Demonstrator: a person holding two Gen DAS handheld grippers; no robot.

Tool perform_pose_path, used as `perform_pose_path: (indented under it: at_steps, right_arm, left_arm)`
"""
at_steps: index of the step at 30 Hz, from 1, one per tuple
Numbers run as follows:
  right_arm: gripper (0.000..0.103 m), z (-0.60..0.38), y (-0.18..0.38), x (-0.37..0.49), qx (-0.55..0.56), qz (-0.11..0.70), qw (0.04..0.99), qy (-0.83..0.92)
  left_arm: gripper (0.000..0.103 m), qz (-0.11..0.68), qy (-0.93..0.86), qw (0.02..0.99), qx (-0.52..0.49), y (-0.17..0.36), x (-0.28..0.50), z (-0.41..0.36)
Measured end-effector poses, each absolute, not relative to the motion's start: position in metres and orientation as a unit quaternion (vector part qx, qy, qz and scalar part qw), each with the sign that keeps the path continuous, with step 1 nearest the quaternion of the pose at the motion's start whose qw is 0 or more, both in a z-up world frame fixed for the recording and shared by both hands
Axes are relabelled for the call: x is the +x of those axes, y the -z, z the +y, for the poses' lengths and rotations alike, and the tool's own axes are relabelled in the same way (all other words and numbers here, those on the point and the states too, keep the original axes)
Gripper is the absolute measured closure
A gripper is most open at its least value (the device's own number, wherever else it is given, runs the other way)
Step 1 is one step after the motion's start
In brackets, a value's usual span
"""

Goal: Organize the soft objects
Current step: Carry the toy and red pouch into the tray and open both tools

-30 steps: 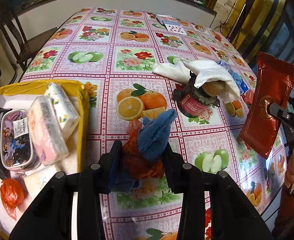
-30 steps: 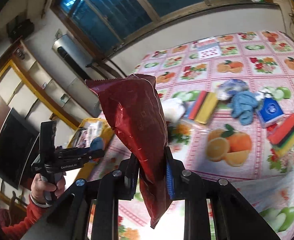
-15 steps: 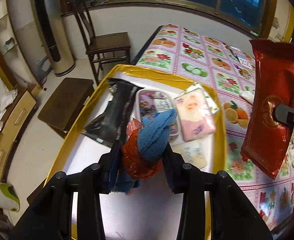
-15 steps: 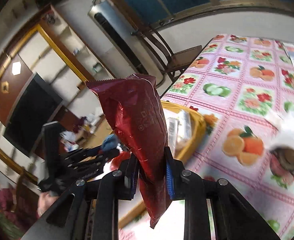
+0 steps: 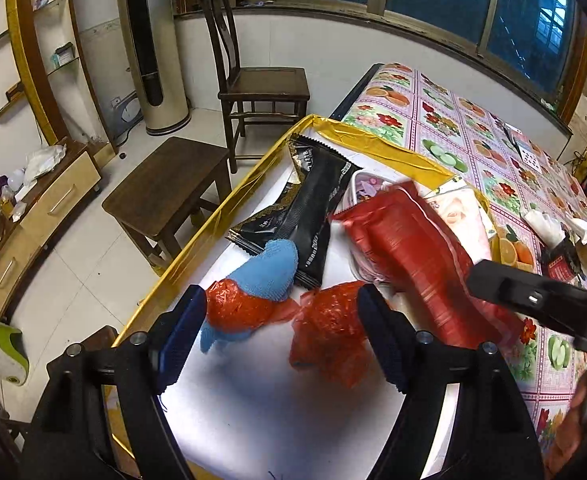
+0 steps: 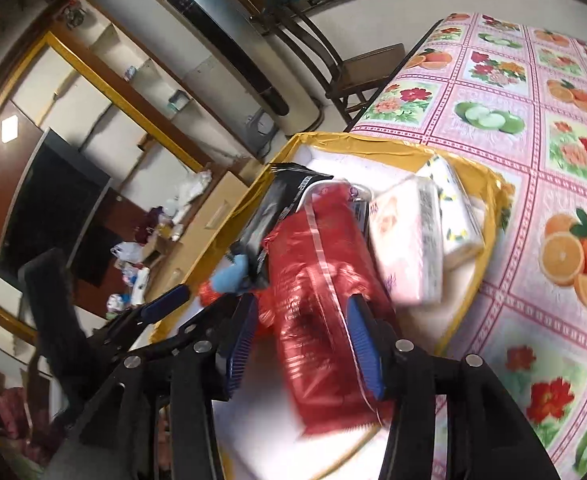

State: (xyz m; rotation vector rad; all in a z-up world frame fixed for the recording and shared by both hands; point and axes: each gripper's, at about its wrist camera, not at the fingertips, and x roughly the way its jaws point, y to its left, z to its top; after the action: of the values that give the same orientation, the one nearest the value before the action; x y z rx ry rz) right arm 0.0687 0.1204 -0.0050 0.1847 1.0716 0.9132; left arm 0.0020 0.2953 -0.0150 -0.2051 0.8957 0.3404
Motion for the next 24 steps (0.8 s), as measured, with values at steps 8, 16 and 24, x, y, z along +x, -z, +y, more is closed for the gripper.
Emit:
perform_pose_path:
  at_steps: [8, 16, 24]
  right_arm:
    - [0.046, 0.032, -0.011, 0.026, 0.11, 0.431, 0.787, -0.427]
    - [0.036, -0.082, -0.011, -0.016, 0.121, 0.384, 0.85, -0.338]
    - [0.034, -0.178, -0.003, -0.026, 0.182, 0.373, 0.871, -0.263]
  left_arm:
    - [0.025, 0.382, -0.16, 0.907, -0.078, 0.0, -0.016, 0.239]
    - [0.025, 0.344, -0.126, 0.929, -0.056, -0.005, -0.016, 0.159]
    - [0.025, 0.363, -0.065, 0.93, -0.013, -0.001, 0.0, 0.088]
